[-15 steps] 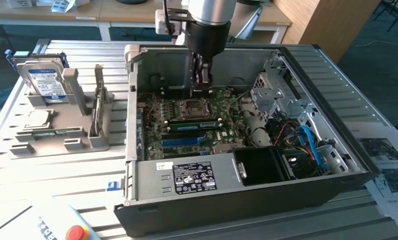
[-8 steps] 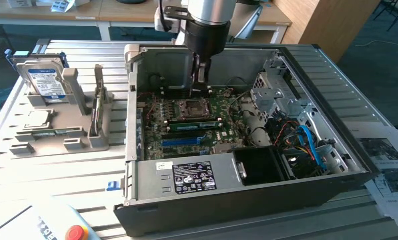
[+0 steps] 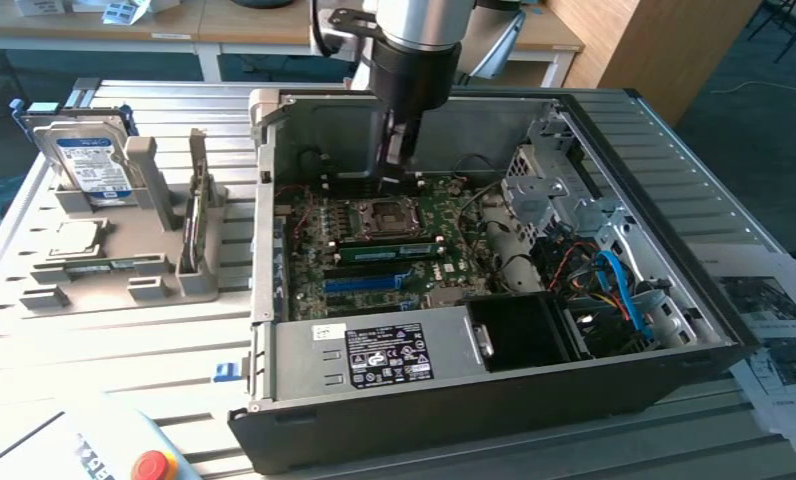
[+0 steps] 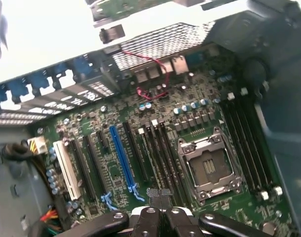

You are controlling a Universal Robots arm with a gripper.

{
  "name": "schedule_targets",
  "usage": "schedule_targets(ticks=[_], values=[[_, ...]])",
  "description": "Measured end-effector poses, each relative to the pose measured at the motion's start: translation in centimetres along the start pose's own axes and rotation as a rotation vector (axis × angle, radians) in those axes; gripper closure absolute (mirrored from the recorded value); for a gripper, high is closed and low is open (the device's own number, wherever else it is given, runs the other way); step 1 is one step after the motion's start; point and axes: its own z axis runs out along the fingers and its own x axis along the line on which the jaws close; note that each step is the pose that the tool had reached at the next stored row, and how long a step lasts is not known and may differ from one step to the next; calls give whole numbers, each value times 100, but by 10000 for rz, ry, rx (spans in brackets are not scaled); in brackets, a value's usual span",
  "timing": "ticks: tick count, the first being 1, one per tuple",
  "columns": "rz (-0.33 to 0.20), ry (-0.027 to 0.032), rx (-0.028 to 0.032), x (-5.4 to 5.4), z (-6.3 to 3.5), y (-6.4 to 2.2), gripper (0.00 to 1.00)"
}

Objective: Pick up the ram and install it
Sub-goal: 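Press down the ram until it locks into place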

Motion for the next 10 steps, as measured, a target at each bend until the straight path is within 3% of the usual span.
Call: schedule_targets(ticks=[10], values=[[1825,-56,-29,0,0,0,90]])
